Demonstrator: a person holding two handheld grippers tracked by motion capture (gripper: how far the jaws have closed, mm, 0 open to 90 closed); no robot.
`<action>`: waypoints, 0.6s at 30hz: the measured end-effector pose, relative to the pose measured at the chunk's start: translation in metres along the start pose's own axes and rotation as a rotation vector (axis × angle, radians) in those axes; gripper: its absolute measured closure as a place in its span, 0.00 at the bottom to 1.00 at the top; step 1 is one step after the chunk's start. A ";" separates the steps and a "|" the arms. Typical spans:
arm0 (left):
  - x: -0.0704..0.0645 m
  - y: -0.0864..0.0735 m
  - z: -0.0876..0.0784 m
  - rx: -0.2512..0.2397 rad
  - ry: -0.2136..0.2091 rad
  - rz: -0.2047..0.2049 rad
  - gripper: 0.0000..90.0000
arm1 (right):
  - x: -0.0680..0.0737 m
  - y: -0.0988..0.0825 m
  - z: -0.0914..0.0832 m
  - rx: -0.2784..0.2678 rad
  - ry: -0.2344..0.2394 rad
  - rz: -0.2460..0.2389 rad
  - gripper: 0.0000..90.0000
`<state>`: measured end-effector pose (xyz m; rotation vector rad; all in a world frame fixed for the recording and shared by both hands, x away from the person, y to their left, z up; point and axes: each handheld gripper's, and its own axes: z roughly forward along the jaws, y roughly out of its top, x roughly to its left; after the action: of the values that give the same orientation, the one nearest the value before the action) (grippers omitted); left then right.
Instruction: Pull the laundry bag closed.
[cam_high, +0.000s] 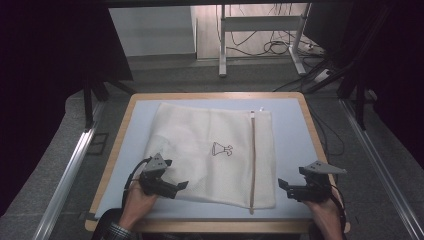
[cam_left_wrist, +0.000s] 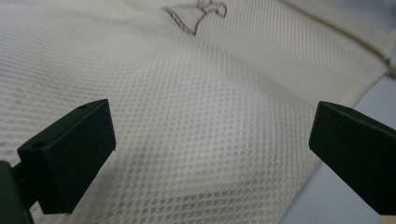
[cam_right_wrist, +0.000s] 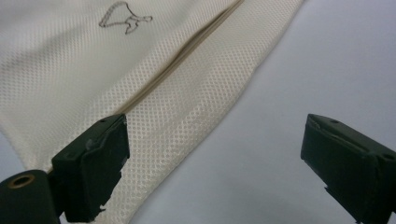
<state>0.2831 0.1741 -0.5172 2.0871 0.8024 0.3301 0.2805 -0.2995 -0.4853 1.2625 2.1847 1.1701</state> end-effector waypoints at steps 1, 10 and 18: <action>-0.003 0.001 0.001 0.011 0.003 0.023 0.00 | -0.002 -0.002 -0.001 -0.007 0.021 0.004 0.06; -0.003 0.001 0.002 -0.014 -0.016 0.026 0.00 | 0.004 -0.003 0.007 0.002 0.060 -0.071 0.00; -0.002 0.002 0.000 -0.037 -0.003 0.023 0.00 | 0.003 -0.002 0.007 -0.010 0.062 -0.113 0.00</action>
<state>0.2824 0.1719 -0.5160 2.0633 0.7657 0.3510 0.2819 -0.2944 -0.4906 1.0973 2.2600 1.1880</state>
